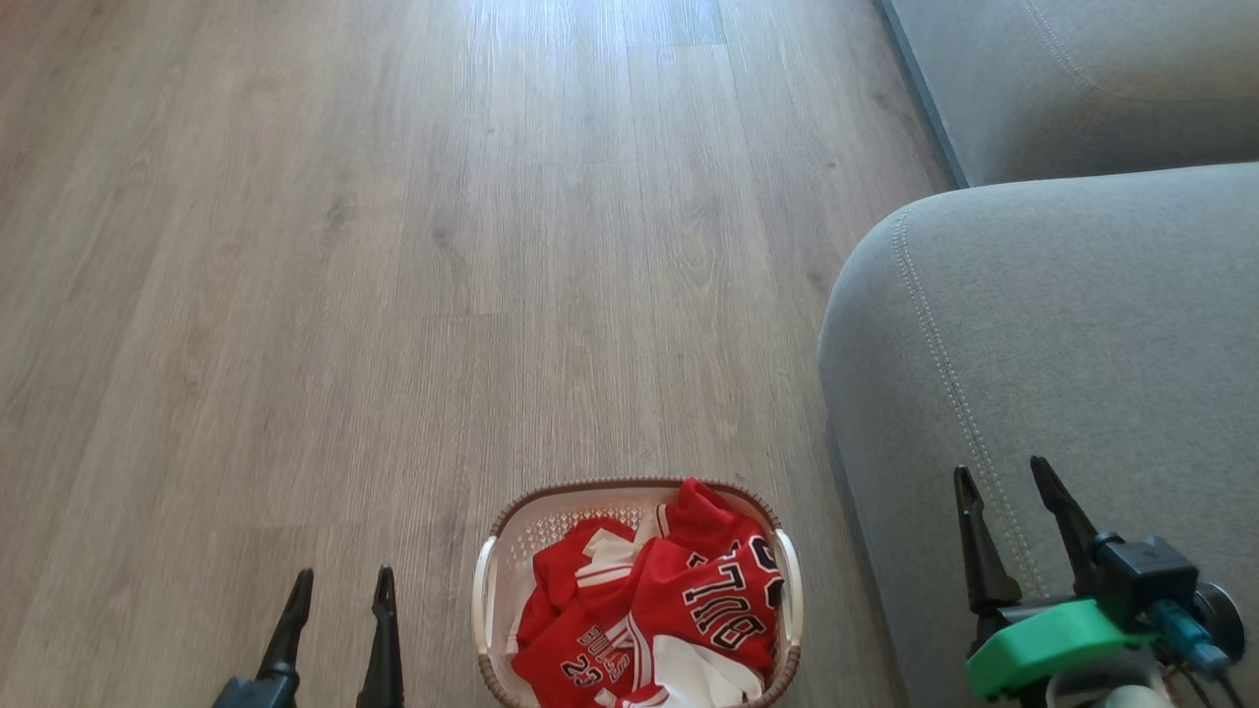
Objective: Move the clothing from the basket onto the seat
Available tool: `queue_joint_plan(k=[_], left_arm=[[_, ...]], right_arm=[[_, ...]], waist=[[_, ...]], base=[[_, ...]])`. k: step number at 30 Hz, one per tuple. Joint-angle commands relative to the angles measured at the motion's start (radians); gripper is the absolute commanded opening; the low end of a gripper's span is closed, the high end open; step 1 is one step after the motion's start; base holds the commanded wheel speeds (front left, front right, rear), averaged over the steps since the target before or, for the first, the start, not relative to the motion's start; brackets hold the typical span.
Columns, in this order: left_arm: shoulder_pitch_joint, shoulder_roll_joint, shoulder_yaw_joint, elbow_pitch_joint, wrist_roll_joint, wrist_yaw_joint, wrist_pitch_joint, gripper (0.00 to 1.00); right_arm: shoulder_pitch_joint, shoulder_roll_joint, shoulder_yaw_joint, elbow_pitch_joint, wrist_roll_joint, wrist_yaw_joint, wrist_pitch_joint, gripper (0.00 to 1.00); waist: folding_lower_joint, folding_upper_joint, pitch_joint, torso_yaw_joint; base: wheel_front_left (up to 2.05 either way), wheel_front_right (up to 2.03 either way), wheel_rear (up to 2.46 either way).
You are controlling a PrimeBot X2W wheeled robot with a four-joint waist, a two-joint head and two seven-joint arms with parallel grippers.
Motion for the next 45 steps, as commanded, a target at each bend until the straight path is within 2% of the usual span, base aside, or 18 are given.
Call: queue_joint_plan(k=[1, 3, 33, 40, 45], left_arm=[[-0.014, 0.012, 0.023, -0.026, 0.032, 0.007, -0.017, 1.0], [-0.014, 0.012, 0.023, -0.021, 0.045, 0.007, -0.022, 1.0], [-0.024, 0.01, 0.03, -0.007, 0.018, 0.007, -0.022, 1.0], [-0.045, 0.013, 0.014, 0.003, 0.031, -0.007, -0.022, 1.0], [-0.094, 0.013, -0.014, 0.015, 0.045, -0.022, -0.022, 1.0]], right_arm=[[-0.023, 0.007, 0.012, -0.036, -0.045, 0.008, -0.013, 1.0], [-0.022, 0.01, 0.008, -0.036, -0.069, 0.008, -0.013, 1.0], [-0.032, 0.01, -0.003, -0.04, -0.061, 0.008, -0.013, 1.0], [-0.047, 0.01, -0.015, -0.059, -0.062, 0.008, -0.013, 1.0], [-0.075, 0.01, -0.027, -0.089, -0.068, 0.008, -0.013, 1.0]], waist=[[0.0, 0.0, 0.0, 0.0], [0.0, 0.0, 0.0, 0.001], [0.0, 0.0, 0.017, 0.001], [0.0, 0.0, 0.052, -0.008], [0.0, 0.0, 0.124, -0.023]], base=[[0.0, 0.0, 0.0], [0.0, 0.0, 0.0], [0.0, 0.0, 0.0], [0.0, 0.0, 0.0], [0.0, 0.0, 0.0]])
